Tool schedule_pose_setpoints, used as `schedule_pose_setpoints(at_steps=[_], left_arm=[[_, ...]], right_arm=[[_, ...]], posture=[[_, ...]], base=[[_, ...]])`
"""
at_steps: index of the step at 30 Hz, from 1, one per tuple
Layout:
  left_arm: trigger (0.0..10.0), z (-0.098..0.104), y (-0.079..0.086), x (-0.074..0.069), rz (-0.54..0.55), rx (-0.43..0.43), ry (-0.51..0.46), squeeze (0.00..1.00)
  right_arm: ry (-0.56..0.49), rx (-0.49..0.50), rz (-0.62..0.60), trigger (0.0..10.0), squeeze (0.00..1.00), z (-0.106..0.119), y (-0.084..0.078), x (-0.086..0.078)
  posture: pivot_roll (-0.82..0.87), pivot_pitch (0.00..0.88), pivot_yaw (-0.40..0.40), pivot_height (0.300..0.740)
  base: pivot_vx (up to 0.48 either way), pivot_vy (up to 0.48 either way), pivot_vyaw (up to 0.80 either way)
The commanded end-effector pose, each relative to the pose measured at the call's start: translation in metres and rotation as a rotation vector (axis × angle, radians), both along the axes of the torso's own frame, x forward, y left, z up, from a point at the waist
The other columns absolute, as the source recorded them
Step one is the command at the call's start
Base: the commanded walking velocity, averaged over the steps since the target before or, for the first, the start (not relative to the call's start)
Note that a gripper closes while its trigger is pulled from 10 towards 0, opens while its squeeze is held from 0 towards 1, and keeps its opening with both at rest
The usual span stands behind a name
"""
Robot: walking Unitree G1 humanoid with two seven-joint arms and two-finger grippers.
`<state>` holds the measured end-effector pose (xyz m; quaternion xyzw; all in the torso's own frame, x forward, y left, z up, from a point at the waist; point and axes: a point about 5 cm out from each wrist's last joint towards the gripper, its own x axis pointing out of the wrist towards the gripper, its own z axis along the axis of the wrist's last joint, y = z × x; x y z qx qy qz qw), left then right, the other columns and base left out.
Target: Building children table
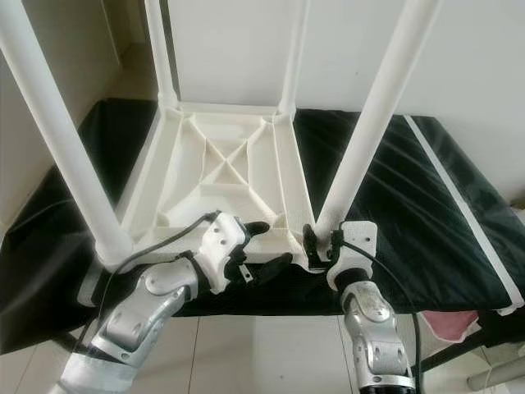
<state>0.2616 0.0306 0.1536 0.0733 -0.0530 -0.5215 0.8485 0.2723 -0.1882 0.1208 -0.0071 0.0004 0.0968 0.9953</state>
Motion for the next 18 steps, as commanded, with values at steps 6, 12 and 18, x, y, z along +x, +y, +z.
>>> schedule_pose_setpoints(at_steps=[6, 12, 18], left_arm=[[10.0, -0.004, -0.002, 0.001, 0.015, 0.019, -0.019, 0.0], [10.0, -0.004, -0.005, 0.002, 0.011, 0.028, -0.019, 0.0], [10.0, -0.003, -0.004, 0.004, 0.016, 0.022, 0.004, 0.0]], right_arm=[[-0.027, -0.029, 0.139, 10.0, 0.0, 0.008, -0.005, 0.006], [0.015, -0.136, 0.379, 10.0, 0.0, 0.006, 0.001, 0.014], [0.054, -0.16, 0.448, 0.0, 0.0, -0.001, 0.0, 0.014]], posture=[[-0.05, 0.0, -0.039, 0.74], [-0.05, 0.0, -0.04, 0.74], [-0.04, 0.0, -0.046, 0.74]], base=[[0.0, 0.0, 0.0], [0.0, 0.0, 0.0], [0.0, 0.0, 0.0]])
